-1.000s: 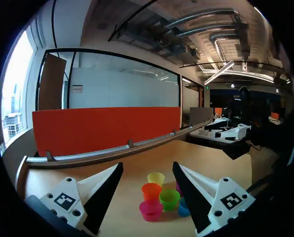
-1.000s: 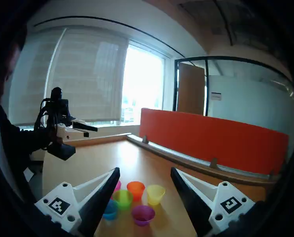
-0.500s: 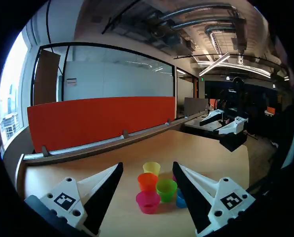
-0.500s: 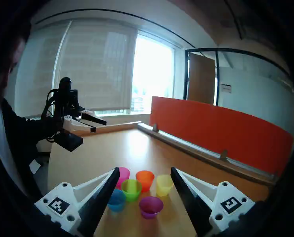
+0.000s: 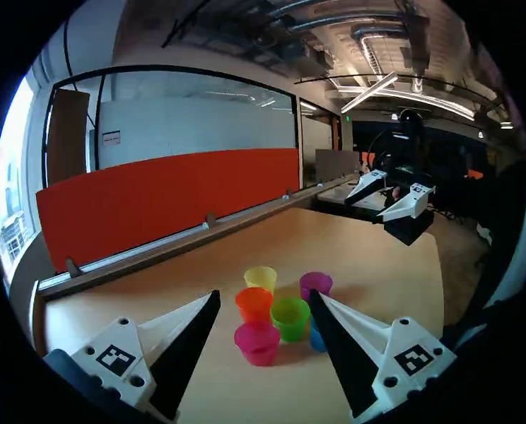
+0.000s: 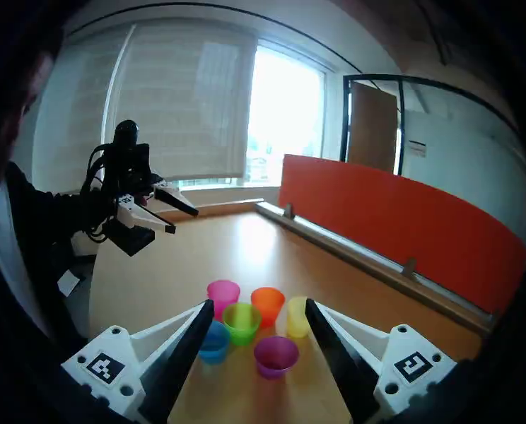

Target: Pour water

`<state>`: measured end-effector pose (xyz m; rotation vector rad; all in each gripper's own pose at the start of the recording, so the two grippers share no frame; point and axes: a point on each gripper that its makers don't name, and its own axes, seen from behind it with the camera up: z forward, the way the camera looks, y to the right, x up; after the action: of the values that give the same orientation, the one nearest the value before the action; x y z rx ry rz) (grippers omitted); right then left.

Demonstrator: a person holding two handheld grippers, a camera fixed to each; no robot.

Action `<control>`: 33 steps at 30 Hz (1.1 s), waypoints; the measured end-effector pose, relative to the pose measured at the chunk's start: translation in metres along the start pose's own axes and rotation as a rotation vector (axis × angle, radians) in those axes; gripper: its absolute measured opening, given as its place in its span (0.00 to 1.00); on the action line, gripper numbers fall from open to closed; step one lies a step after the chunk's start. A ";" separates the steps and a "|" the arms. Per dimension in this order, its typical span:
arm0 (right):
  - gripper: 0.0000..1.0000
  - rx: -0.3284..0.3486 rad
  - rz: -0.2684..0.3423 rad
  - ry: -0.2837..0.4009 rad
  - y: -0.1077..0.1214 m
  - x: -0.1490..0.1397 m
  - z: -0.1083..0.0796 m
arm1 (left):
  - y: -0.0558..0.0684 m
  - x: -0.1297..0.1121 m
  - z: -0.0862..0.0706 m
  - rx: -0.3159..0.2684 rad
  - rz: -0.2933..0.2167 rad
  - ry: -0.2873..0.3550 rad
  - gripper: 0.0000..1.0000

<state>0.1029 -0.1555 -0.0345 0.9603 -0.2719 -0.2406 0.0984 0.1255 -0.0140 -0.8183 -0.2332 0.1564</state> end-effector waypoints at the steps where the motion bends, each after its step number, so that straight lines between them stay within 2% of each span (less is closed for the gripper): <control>1: 1.00 0.005 -0.002 -0.005 -0.001 -0.001 0.000 | 0.001 -0.003 0.001 -0.004 0.003 -0.009 0.93; 8: 1.00 0.036 -0.015 -0.029 -0.007 -0.009 0.003 | 0.005 -0.017 0.004 -0.017 0.030 -0.047 0.93; 17: 1.00 0.054 -0.036 -0.072 -0.012 -0.027 0.011 | 0.001 -0.028 0.006 -0.016 0.013 -0.066 0.93; 33: 1.00 0.104 -0.034 -0.137 -0.028 -0.068 0.034 | 0.009 -0.054 0.014 -0.042 0.023 -0.115 0.93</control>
<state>0.0260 -0.1750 -0.0472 1.0532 -0.3968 -0.3270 0.0426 0.1288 -0.0194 -0.8547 -0.3365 0.2210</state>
